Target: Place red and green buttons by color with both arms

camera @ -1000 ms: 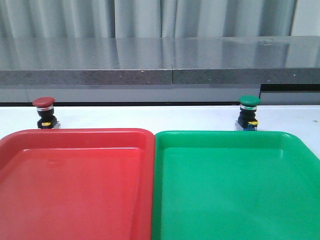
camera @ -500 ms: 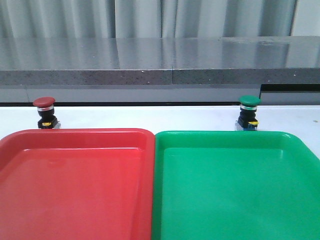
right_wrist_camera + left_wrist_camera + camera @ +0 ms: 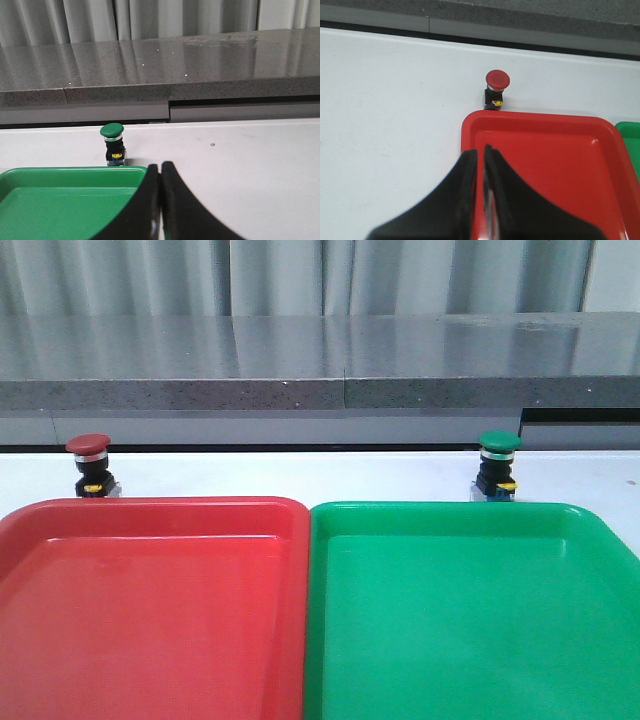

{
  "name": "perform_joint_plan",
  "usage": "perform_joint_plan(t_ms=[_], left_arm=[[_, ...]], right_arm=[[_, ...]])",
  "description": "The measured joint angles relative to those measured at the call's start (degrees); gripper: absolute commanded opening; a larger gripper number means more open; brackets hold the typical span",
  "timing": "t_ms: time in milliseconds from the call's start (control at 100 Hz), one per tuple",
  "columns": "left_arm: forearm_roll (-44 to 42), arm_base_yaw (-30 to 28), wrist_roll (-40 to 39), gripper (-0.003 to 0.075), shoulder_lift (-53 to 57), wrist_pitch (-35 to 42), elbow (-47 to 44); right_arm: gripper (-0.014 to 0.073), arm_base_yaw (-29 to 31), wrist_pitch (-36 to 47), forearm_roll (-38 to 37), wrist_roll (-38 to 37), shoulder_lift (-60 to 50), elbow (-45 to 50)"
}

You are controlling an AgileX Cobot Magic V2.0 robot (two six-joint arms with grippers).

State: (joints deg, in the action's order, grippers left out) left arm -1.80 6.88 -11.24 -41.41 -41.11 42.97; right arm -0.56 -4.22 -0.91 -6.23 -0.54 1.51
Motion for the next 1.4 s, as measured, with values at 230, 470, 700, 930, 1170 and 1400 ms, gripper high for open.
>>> perform_joint_plan(t_ms=[230,470,700,930,1170,1400], left_arm=[[0.0,0.0,1.77,0.0687,-0.13,0.02,0.1],[2.79,0.35,3.83,0.0659,-3.79,2.27,1.63],[3.29,2.83,5.37,0.0659,-17.17,4.61,10.94],[3.4,3.22,5.7,0.0659,-35.5,5.73,22.23],[3.4,3.31,5.74,0.0659,-51.19,5.73,31.28],[3.4,3.31,5.74,0.0659,-59.51,5.87,34.43]], right_arm=[[-0.0067,0.0,0.0,0.0,0.0,0.0,0.0],[-0.0067,0.0,0.0,0.0,0.0,0.0,0.0],[-0.0067,0.0,0.0,0.0,0.0,0.0,0.0],[-0.0067,0.0,0.0,0.0,0.0,0.0,0.0],[-0.0067,0.0,0.0,0.0,0.0,0.0,0.0],[-0.0067,0.0,0.0,0.0,0.0,0.0,0.0]])
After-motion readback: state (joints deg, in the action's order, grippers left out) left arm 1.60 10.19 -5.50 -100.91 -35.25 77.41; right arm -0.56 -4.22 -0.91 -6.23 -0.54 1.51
